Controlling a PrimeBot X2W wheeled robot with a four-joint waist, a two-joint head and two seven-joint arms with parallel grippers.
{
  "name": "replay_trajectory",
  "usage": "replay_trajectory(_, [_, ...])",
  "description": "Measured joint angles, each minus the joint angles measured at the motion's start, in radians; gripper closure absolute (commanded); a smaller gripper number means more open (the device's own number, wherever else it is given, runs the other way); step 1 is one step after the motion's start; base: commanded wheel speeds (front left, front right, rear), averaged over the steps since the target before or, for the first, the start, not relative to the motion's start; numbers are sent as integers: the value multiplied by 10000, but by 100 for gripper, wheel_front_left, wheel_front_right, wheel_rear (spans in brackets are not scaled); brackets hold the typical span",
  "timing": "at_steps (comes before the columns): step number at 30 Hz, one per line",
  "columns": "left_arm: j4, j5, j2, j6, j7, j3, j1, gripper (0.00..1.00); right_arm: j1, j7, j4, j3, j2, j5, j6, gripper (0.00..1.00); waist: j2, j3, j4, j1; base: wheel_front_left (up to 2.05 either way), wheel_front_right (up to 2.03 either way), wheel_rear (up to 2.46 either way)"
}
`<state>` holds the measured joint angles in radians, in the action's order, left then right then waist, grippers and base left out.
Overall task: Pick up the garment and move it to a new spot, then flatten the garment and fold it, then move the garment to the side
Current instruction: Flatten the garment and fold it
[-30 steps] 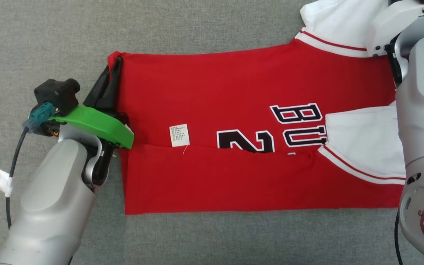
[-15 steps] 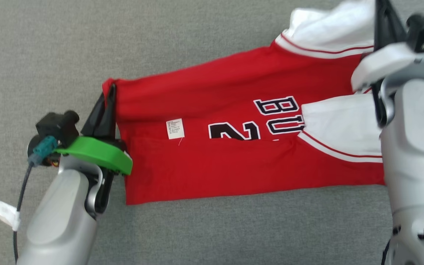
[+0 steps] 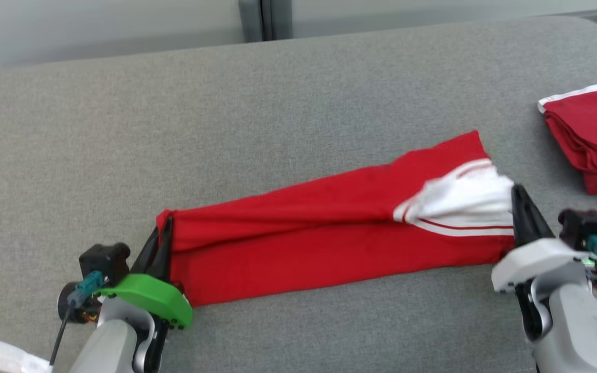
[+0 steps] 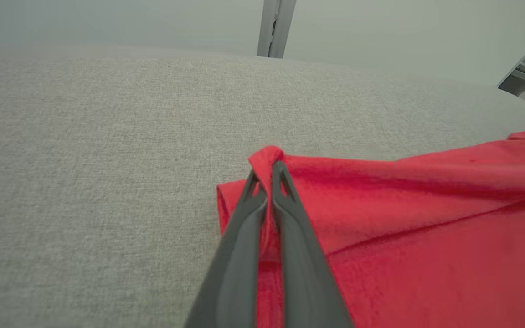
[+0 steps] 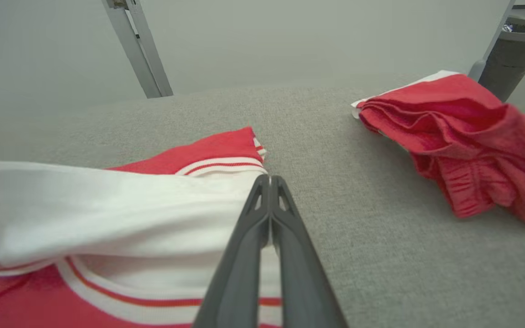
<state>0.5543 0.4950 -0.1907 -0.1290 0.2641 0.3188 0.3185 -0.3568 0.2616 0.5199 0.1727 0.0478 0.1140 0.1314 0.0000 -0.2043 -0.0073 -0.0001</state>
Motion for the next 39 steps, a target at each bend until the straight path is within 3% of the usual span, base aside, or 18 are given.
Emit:
replay_trajectory(1, [104,-75,35,0,-2,-92,-90,25,176,0,109,54,8,128,2,100,0,87,-35,0,0,0,0])
replay_trajectory(2, [230,-134,59,0,0,-167,-167,0,292,0,219,86,13,194,2,92,0,152,-65,0,0,0,0])
replay_trajectory(3, [395,-412,86,0,0,-343,-376,0,439,0,267,169,-6,238,2,0,0,289,-142,0,0,0,0])
replay_trajectory(9, [-127,-1549,282,58,0,-1563,-1313,0,657,2,-345,654,23,-403,0,0,0,602,-270,0,0,0,0])
replay_trajectory(16, [-1193,-2535,1055,44,0,-2451,-2830,0,1594,2,-481,539,12,-531,0,0,0,1087,-235,0,0,0,0])
replay_trajectory(24, [-1618,-2719,1363,13,0,-2117,-3695,0,2062,2,-50,297,13,-405,0,0,0,1535,-68,0,0,0,0])
replay_trajectory(29, [-1751,-2623,1394,13,0,-1687,-3543,0,1311,2,382,226,13,-721,0,0,0,1291,92,0,0,0,0])
replay_trajectory(39, [-1965,-2203,1220,13,0,-1212,-2724,0,-822,2,3028,1055,2,-1758,0,0,0,558,803,0,0,0,0])
